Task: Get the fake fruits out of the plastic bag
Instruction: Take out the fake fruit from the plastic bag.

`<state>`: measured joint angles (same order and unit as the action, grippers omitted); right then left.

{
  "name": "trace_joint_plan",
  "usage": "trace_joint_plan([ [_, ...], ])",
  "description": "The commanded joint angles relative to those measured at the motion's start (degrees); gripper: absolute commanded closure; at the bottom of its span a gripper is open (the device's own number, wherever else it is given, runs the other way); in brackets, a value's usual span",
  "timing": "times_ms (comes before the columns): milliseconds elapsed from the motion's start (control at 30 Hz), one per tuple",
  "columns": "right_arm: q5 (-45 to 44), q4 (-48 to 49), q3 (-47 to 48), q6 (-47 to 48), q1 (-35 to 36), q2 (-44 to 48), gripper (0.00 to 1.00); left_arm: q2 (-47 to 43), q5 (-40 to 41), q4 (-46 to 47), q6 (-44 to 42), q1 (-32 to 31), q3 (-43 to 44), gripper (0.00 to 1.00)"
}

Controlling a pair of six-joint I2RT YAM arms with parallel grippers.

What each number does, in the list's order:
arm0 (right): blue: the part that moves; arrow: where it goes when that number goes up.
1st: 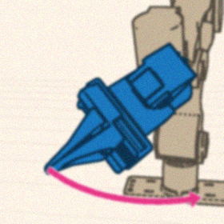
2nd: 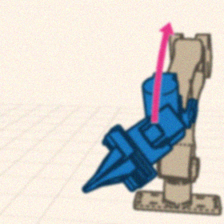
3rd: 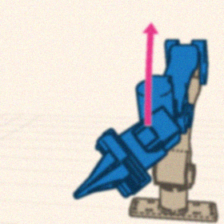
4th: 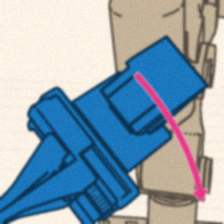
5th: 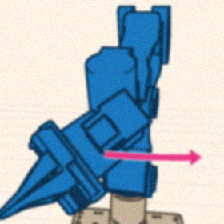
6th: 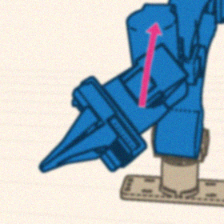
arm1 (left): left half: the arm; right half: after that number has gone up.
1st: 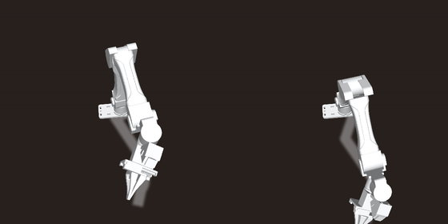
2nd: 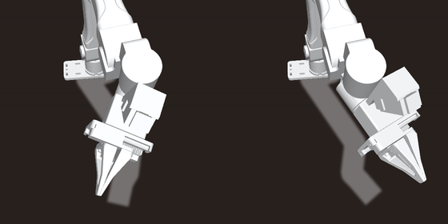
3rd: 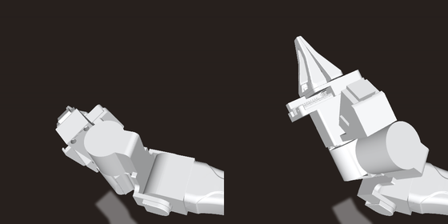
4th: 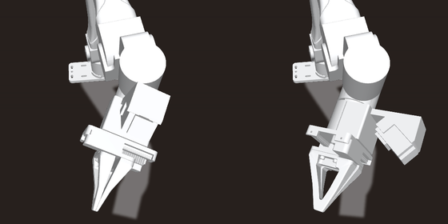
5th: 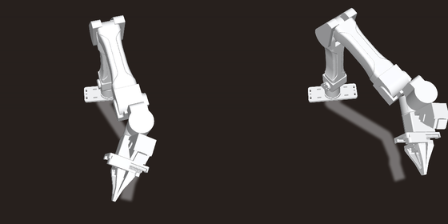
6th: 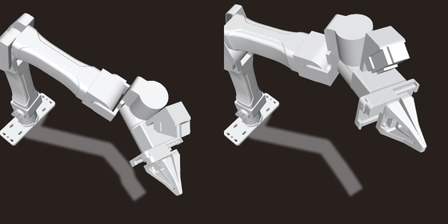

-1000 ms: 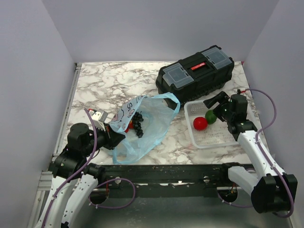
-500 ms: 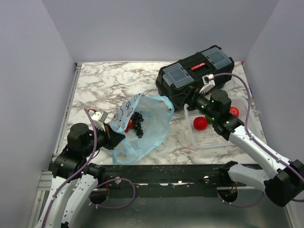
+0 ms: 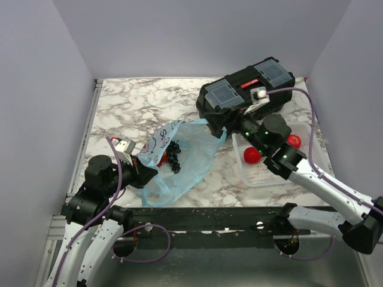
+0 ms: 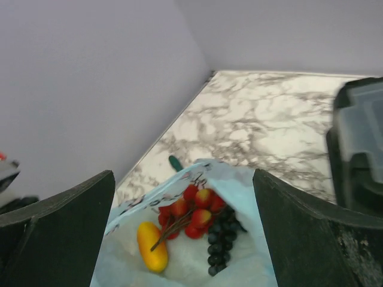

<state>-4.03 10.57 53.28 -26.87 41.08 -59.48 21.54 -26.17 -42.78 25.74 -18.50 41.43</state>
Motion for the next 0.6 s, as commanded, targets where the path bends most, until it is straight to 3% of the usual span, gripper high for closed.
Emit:
trace_joint_plan([
  [0,-10.0,-2.8,7.0,10.1,15.4,-8.6,0.00,0.3,0.8,-0.2,0.0,-0.2,-0.3,1.00],
  [100,-17.0,-4.5,10.0,12.8,22.5,-15.9,0.06,0.0,1.0,-0.3,0.1,-0.2,-0.3,1.00],
  [400,-18.0,-0.5,0.5,6.4,23.0,-22.1,0.22,-0.3,1.0,-0.1,0.0,-0.2,-0.3,1.00],
  [567,-19.8,5.1,-1.9,3.7,23.0,-27.0,0.21,0.2,0.9,-0.1,0.0,-0.2,-0.3,1.00],
])
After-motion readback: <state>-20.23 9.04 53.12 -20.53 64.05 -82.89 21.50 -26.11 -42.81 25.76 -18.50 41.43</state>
